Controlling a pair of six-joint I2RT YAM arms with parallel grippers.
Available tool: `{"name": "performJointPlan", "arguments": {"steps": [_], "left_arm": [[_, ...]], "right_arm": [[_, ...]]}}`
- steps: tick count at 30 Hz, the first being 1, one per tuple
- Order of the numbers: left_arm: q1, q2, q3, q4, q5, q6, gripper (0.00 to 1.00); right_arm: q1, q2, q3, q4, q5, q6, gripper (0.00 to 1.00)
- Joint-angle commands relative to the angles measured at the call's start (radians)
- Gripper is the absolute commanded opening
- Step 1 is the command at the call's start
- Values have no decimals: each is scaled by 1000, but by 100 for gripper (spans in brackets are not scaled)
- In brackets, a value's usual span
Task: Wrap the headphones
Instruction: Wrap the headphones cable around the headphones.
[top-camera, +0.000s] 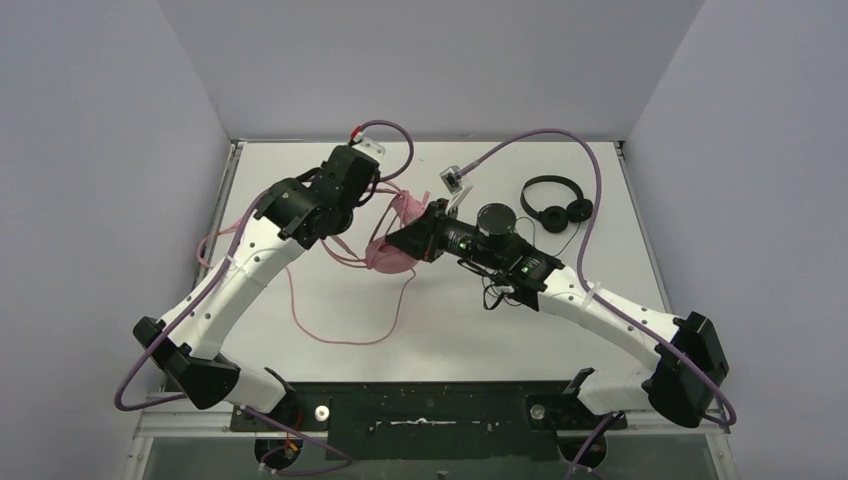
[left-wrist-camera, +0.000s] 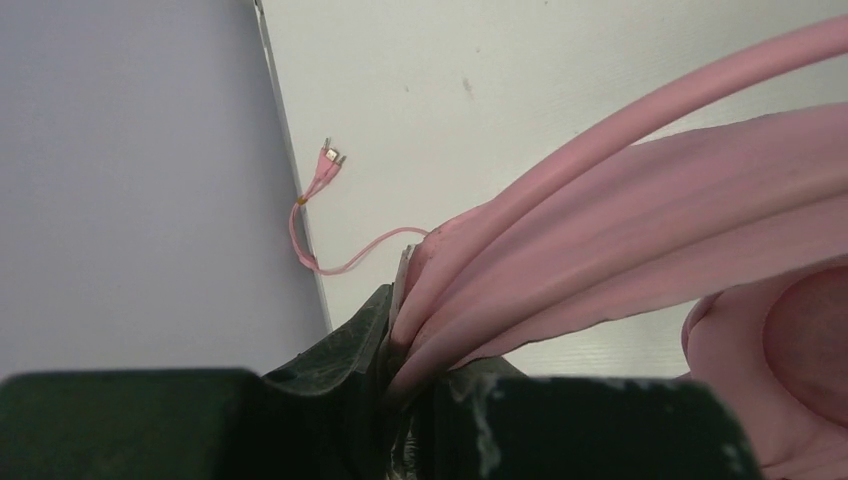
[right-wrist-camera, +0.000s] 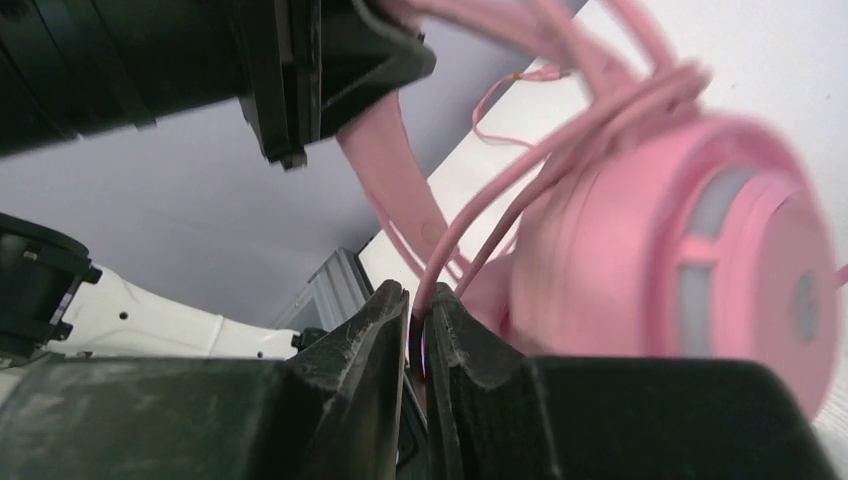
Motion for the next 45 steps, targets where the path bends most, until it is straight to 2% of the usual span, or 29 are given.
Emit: {"name": "performJointPlan", "arguments": {"steps": [1,11,17,20,26,30,34,39,41,45], "left_arm": [[30,-12,91,111,47,-100,0],[67,2,175,87,117,-128,0],[109,11,235,72,193,-161,0],[146,11,258,75,243,-181,0],[186,9,301,80,321,-216,0],[192,2,324,81,346,-229,0],[197,2,364,63,346,-233,0],[213,6,419,48,372,-245,0],[226,18,458,32,392,-248,0],[281,27,511,28,477,-275,0]], "right_arm": [[36,-31,-18,71,-9,-46,14],[89,-17,-78,177,24,-92,22],[121,-4,-124,256,54,-124,23],[163,-14,-191,369,99,-160,25],[240,37,-273,589,189,-346,28],[246,163,-269,767,222,-411,35],[249,315,-220,930,242,-417,37],[258,474,-188,1076,282,-401,35],[274,497,-212,1131,287,-408,30],[286,499,-271,1132,310,-413,17]]}}
